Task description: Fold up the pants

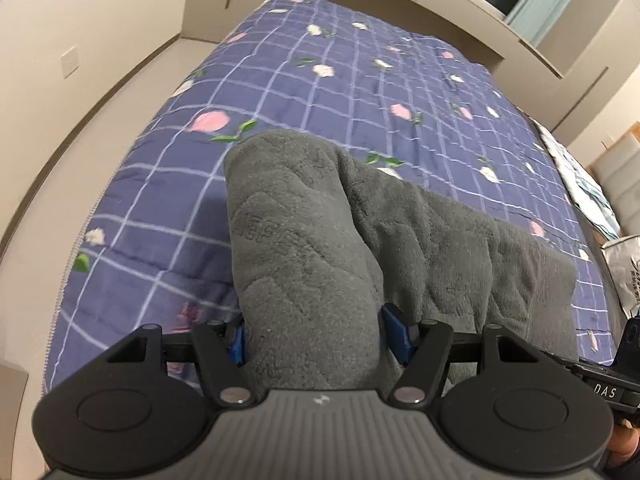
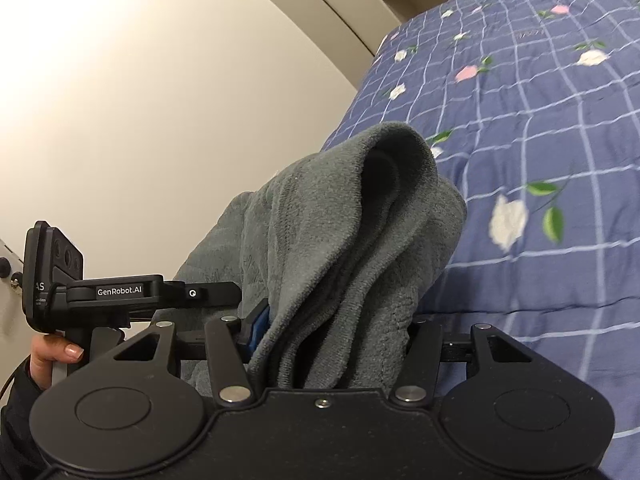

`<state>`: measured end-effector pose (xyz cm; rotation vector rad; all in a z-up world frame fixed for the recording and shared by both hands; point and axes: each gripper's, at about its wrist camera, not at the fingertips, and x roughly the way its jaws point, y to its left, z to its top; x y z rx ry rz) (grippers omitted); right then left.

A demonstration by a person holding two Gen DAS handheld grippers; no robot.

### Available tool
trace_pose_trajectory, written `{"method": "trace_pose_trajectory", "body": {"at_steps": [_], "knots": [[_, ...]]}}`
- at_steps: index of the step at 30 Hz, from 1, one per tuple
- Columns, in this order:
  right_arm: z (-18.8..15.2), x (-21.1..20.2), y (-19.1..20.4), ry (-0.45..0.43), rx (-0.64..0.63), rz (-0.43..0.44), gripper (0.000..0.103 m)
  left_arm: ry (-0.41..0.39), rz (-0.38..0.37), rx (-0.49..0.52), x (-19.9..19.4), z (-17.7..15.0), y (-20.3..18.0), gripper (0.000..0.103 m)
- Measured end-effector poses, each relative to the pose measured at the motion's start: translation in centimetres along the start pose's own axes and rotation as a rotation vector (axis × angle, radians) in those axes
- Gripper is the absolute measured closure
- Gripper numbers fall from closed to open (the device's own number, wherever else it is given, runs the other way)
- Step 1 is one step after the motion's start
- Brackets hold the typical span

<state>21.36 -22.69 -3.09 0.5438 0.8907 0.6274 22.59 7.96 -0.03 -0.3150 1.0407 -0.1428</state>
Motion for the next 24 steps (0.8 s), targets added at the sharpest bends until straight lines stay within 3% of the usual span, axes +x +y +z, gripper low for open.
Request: {"method": "trace_pose_trajectory", "body": {"at_steps": [4,12,18,22,24], "knots": [[-0.4,2.1,0.1,0.034,0.001,-0.041,0.047,0.030,0.012,-0.038,1.5,-1.0,1.6,0.035],[-1.0,2.7,-0.2,0.046,-0.006,-0.093,0.042,0.017,0.015,-0.032,1.9,-1.9,1.8,0.031],[-1.5,2.8,-0.1,0.042,-0.005,-0.137,0.026,0.025,0.042,-0.034,2.3,-2.4,1.7,0.014],[-2.0,2.4,0.1,0.033,-0.012,-0.179,0.012,0.019,0.056,-0.043,2.0,-3.0,1.9,0.008],[-2.2,2.1,0.2,0.026,-0.021,-0.197,0.010,0.007,0.064,-0.049,1.5,-3.3,2.0,0.005]]}}
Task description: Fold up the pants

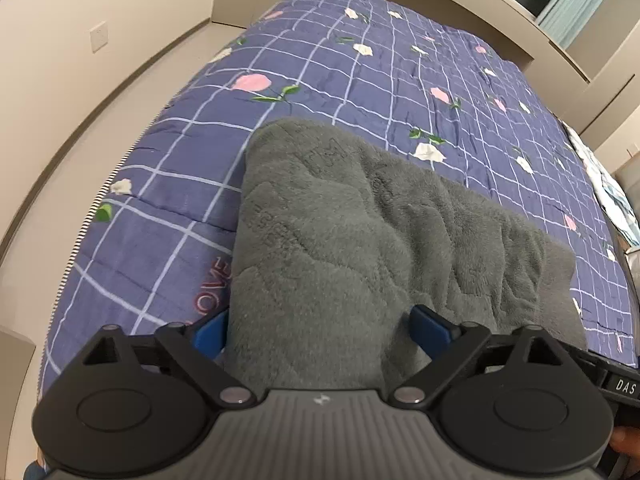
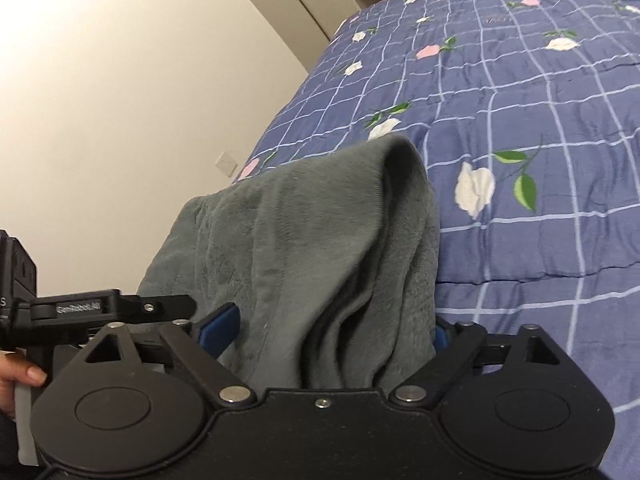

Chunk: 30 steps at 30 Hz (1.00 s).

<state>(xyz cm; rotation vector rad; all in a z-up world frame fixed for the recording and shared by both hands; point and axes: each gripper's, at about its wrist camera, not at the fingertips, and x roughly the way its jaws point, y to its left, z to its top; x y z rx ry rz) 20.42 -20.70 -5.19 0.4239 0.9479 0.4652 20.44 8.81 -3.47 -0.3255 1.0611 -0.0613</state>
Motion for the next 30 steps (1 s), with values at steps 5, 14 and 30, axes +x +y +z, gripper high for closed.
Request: {"method": "trace_pose_trajectory", "body": {"at_steps": [5,14,30], "knots": [[-0.7,-1.6,0.3,-0.045,-0.018,-0.033,0.003,-0.055,0.032,0.027,-1.8,-0.8,-0.5,0.002],[-3.4,-6.6,4.3,-0.249,-0.158,-0.116,0.001,-0.297,0.114,0.111,-8.2,-4.8,-1.8,0.001],[-13.3,-14.0,10.8,-0.306,-0.358,-0.142,0.000,-0.525,0.193,0.221,-17.1,-16.0,-1.8,0.000]]}}
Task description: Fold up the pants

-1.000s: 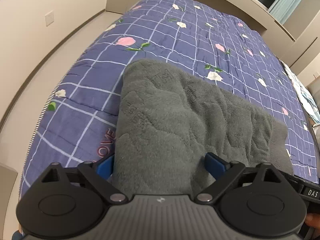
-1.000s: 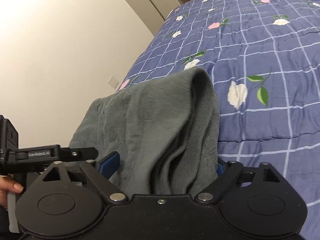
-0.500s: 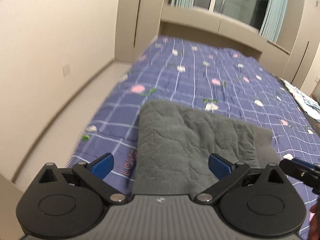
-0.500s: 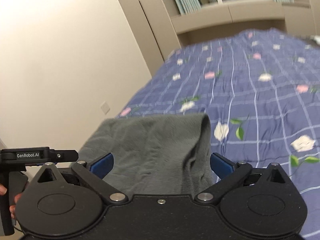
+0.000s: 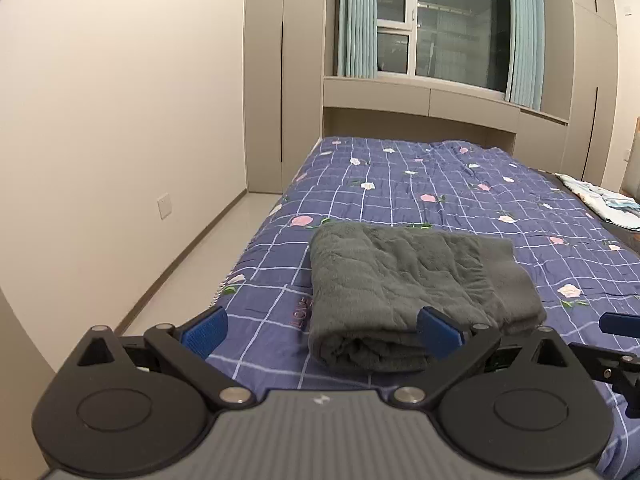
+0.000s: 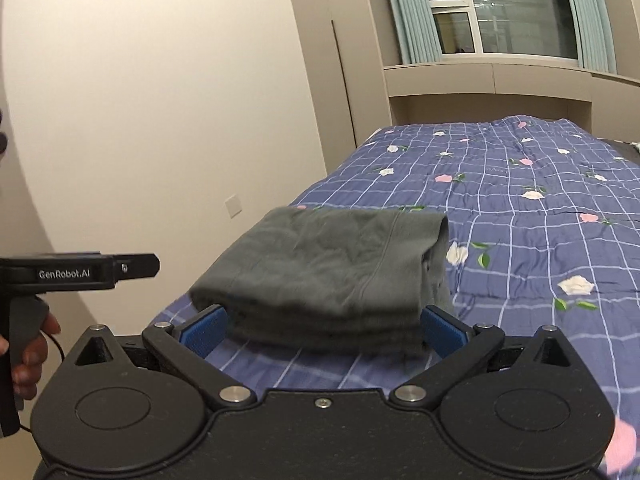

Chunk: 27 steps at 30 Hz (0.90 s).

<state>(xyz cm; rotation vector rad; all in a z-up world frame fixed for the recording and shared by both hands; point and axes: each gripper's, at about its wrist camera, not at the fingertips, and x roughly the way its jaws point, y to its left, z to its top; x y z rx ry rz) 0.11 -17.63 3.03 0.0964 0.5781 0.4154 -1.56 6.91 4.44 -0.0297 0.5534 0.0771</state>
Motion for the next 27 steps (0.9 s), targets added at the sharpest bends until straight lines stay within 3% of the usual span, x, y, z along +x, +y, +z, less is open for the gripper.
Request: {"method": "trace_pose_trajectory", "body": {"at_steps": [8,27], "knots": [[-1.8,-2.9,1.5,-0.036,-0.019,-0.020,0.000,-0.012,-0.012,0.020,-2.6,-2.1,-0.4,0.000],[-2.0,-3.3,1.2,-0.043,-0.001,-0.025,0.000,0.035,-0.017,0.002,-2.0,-2.7,-0.3,0.000]]}}
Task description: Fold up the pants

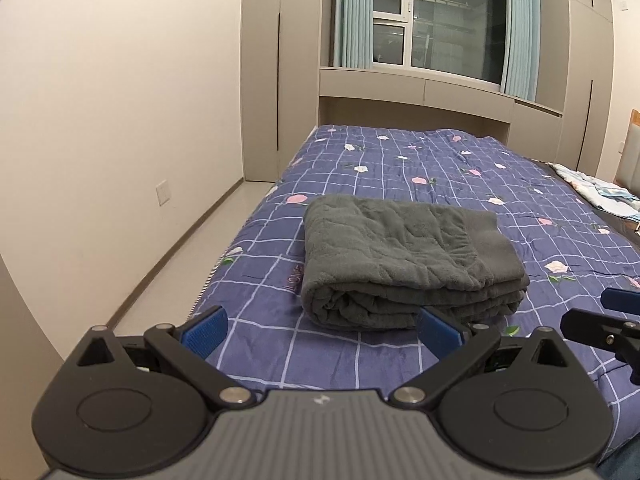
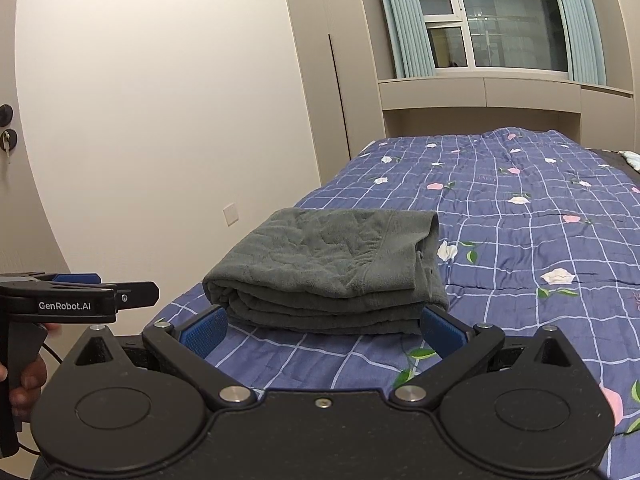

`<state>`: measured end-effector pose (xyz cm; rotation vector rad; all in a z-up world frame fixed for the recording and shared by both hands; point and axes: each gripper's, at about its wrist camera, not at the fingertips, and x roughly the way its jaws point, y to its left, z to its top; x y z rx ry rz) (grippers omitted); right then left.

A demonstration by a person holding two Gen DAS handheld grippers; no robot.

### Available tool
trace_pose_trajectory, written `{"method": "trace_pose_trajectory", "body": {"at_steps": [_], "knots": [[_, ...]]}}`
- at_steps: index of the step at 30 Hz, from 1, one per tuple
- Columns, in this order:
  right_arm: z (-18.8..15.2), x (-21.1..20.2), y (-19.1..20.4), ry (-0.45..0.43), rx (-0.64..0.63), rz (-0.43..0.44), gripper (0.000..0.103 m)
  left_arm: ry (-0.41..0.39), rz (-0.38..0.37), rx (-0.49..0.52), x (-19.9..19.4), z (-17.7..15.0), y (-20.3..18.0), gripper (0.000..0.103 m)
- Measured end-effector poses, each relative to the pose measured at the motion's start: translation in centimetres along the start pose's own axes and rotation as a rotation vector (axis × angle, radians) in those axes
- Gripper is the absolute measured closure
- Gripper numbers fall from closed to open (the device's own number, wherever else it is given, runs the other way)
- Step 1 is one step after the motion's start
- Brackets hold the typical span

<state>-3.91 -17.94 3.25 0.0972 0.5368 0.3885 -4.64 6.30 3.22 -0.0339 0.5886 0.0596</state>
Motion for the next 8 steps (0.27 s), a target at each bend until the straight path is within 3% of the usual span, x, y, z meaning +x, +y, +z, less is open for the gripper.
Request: {"method": "trace_pose_trajectory", "body": {"at_steps": [8], "knots": [[-0.2,1.3,-0.5,0.035,0.016,-0.002,0.000,0.022,-0.043,0.017,1.1,0.0,-0.4,0.000]]}}
